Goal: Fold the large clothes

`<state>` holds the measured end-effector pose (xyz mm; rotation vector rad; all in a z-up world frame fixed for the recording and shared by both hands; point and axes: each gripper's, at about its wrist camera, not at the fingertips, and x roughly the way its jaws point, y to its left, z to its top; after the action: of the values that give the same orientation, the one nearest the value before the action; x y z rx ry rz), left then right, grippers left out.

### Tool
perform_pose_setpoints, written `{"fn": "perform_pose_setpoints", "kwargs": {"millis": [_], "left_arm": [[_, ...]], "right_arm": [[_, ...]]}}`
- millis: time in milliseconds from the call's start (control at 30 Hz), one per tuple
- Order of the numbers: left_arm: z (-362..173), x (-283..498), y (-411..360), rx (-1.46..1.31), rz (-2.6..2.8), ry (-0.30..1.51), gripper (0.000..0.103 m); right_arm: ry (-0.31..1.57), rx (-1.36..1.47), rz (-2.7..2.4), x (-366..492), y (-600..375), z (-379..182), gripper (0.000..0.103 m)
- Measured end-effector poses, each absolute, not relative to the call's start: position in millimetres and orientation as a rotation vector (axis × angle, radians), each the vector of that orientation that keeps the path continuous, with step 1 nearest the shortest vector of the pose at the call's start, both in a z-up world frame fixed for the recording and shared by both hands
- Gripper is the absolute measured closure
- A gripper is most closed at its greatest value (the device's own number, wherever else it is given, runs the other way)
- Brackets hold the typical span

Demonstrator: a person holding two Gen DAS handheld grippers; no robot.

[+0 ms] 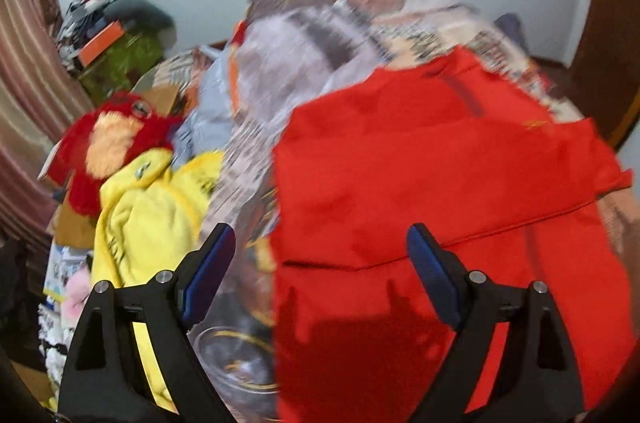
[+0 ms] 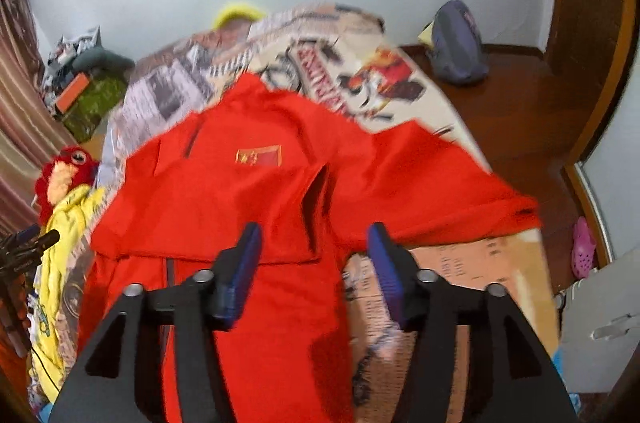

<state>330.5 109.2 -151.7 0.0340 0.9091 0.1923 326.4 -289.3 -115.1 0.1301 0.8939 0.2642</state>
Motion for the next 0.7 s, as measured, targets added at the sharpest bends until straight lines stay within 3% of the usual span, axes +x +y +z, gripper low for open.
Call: {"fn": "perform_pose_setpoints", "kwargs": {"millis": [67, 300, 700], "left_arm": [[-140, 334, 92, 0.022, 0.154, 0.877, 0.015], [-126, 355, 44, -0.054, 0.004, 0.831, 0.015], [-190, 405, -6, -0.024, -0.056, 0.927, 0.015]], "right_arm": [[0.88, 0.15, 0.249, 326, -302, -107, 0.035], [0.843, 0.267, 0.135, 336, -366, -105, 0.035], [1.029, 0.732, 0.026, 403, -450, -208, 0.035]]}}
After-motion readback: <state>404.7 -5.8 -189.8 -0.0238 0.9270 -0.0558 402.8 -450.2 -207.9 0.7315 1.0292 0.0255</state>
